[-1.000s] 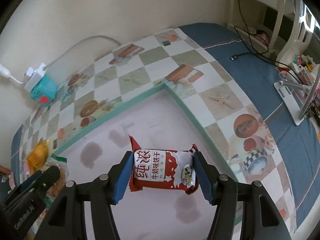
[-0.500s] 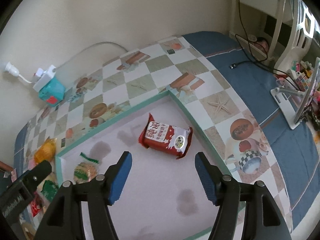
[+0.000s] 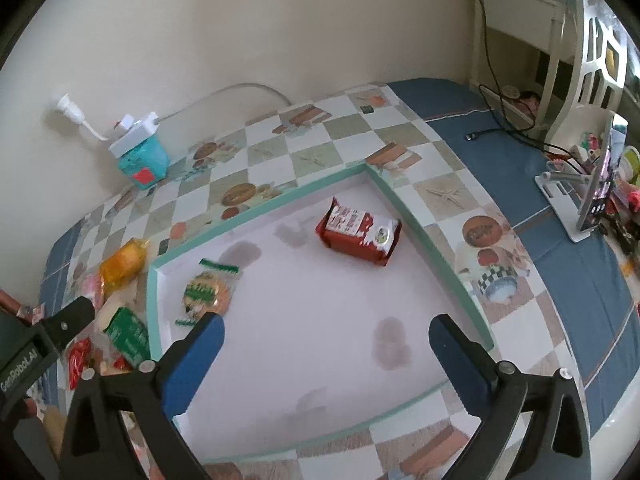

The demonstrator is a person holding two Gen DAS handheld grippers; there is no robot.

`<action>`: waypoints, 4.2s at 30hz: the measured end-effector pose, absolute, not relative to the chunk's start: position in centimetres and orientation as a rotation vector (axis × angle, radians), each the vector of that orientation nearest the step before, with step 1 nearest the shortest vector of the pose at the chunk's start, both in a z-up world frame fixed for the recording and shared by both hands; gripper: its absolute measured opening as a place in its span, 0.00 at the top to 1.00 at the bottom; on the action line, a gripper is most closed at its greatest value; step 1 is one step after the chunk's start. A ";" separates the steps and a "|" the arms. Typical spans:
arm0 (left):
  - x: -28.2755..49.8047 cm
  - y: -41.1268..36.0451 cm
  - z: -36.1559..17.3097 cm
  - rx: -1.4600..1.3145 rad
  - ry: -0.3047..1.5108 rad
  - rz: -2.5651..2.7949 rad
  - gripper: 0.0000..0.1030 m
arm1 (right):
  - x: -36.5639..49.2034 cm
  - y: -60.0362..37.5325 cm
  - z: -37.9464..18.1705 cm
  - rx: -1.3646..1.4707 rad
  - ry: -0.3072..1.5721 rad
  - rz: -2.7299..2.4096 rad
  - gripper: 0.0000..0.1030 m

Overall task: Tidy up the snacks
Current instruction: 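Move both tools back over the snack pile, then grasp the pudding cup with the right gripper while the left gripper grasps the green-striped bread bag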

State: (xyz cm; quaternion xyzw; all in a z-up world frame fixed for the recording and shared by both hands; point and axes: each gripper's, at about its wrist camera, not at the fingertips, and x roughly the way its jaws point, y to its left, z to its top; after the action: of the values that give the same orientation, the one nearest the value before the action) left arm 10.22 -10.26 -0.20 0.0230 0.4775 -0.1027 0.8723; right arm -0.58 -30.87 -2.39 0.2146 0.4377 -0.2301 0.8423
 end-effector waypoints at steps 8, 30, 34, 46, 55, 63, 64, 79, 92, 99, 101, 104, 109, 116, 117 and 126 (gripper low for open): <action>7.2 -6.9 2.1 0.063 0.885 -0.136 0.04 | -2.6 -27.9 -1.9 0.423 0.912 -0.457 0.00; 5.0 6.0 2.1 -0.061 0.885 0.143 0.04 | -2.3 -17.4 -1.2 0.263 0.906 -0.302 0.00; 5.8 9.6 0.5 -0.003 0.946 0.307 0.04 | -1.2 -15.3 -1.8 0.236 0.928 -0.271 0.00; 6.1 17.0 -3.7 -0.041 1.071 0.427 0.04 | 2.0 -8.4 -4.6 0.198 1.032 -0.117 0.00; 7.3 17.4 -4.9 -0.139 1.102 0.230 0.04 | 3.4 -6.0 -7.5 0.172 1.155 -0.052 0.00; 8.0 15.1 -5.9 -0.206 1.178 0.029 0.04 | 4.1 -4.9 -9.6 0.167 1.234 0.001 0.16; 8.1 14.7 -6.0 -0.206 1.187 0.011 0.04 | 4.1 -4.8 -9.8 0.164 1.240 0.006 0.18; 8.2 10.8 -7.2 -0.171 1.255 -0.111 0.04 | 4.3 -5.6 -10.3 0.207 1.243 0.083 0.53; 8.7 7.9 -9.2 -0.124 1.327 -0.153 0.27 | 4.1 -9.1 -9.7 0.241 1.236 0.038 0.53; 8.8 8.5 -9.8 -0.144 1.339 -0.134 0.45 | 4.4 -7.6 -9.7 0.193 1.227 0.068 0.53; 8.7 8.9 -10.0 -0.130 1.332 -0.111 0.45 | 4.4 -7.1 -9.6 0.173 1.222 0.079 0.53; 8.7 9.8 -9.9 -0.130 1.324 -0.079 0.45 | 4.4 -6.5 -9.5 0.151 1.211 0.090 0.53; 8.8 11.2 -10.0 -0.128 1.304 -0.021 0.45 | 4.8 -5.7 -9.3 0.106 1.189 0.103 0.53; 8.9 12.8 -10.1 -0.137 1.277 0.012 0.45 | 5.6 -4.7 -10.1 0.056 1.197 0.122 0.53; 9.0 13.0 -10.2 -0.138 1.275 0.011 0.45 | 5.7 -4.5 -10.1 0.045 1.196 0.123 0.53; 9.7 12.4 -10.9 -0.097 1.272 0.011 0.44 | 6.6 -3.5 -11.3 -0.013 1.203 0.104 0.53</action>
State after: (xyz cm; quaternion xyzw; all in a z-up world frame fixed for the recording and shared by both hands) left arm 9.69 12.40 -10.87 -0.0451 0.5937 0.0052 0.8034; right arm 6.58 -3.51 -11.27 -0.0062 0.5655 0.0489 0.8233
